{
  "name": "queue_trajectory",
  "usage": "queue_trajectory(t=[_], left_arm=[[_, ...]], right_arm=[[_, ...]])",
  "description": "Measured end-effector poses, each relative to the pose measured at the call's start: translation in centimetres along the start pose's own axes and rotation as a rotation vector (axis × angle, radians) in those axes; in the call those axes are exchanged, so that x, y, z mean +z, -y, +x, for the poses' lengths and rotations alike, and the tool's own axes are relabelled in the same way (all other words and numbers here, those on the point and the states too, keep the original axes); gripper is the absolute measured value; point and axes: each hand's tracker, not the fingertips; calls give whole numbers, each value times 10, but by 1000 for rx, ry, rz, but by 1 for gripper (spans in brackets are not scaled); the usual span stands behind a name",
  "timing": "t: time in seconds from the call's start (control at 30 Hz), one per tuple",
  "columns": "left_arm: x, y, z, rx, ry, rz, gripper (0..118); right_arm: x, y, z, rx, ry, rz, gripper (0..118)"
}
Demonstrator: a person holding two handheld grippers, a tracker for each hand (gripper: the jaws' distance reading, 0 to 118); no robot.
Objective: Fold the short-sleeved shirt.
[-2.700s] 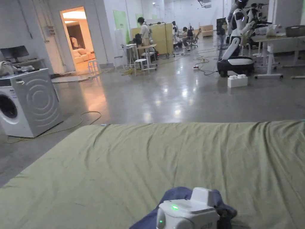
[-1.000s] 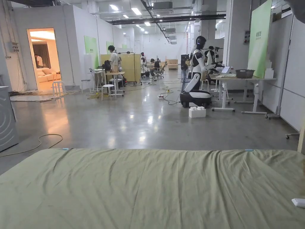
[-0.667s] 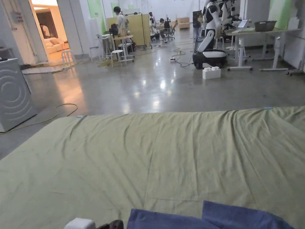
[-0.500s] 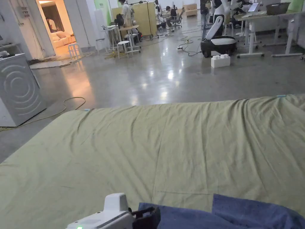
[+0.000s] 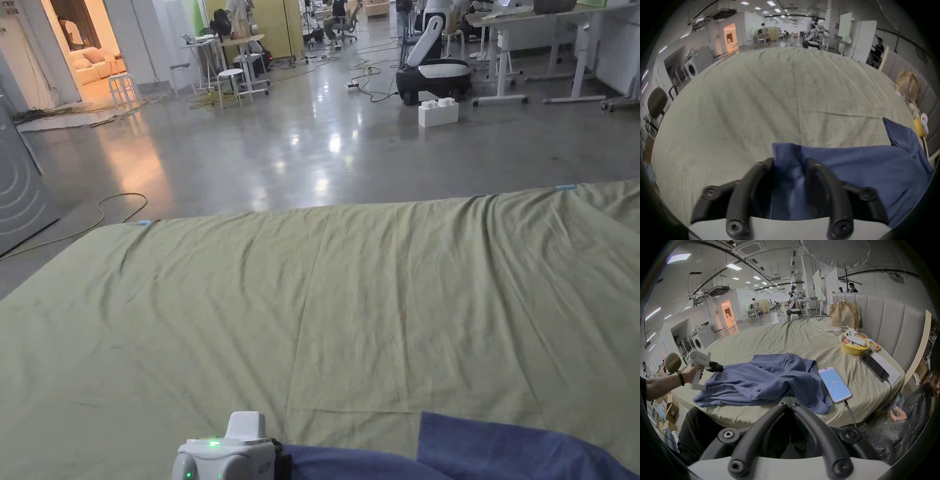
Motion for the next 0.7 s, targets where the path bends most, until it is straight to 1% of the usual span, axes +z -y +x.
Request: queue_trajectory(t=[0.07,0.1,0.17,0.23,0.27,0.3,0.33,0.37,0.4,0.47,0.53,0.67,0.7], left_arm=[[-2,0,12,-61,-7,-43,7],[-5,2,18,-88,-32,-55,7],[-14,6,29,-156,-65,-78,7],[-18,7,29,-169,-63,-93,7],[-22,4,27,-178,-52,-99,7],[-21,2,24,-186,-45,-110,7],[-21,1,22,-180,-32,-118,6],[-22,-1,21,-182,-23,-124,6],[-22,-3,20,-184,-18,-128,6],[-23,-4,20,-183,-14,-138,6],[-25,-6,19,-182,-10,-144,6],[-21,-4,17,-214,0,-132,6],[-20,-5,16,-215,5,-132,6]], right_arm=[[-14,-7,-1,-7,-19,-13,0],[-22,-11,-1,-3,-27,-15,0],[-47,-33,-3,31,-69,0,1],[-79,-65,-4,68,-110,-7,12],[-98,-81,-4,78,-126,-32,12],[-118,-94,-2,90,-156,-76,35],[-144,-109,0,106,-188,-130,61],[-170,-122,6,125,-202,-151,80],[-192,-135,7,145,-195,-173,85],[-240,-156,3,235,-116,-260,84],[-285,-165,1,319,-98,-327,84],[-359,-161,5,356,-43,-479,84],[-371,-158,6,373,-27,-502,81]])
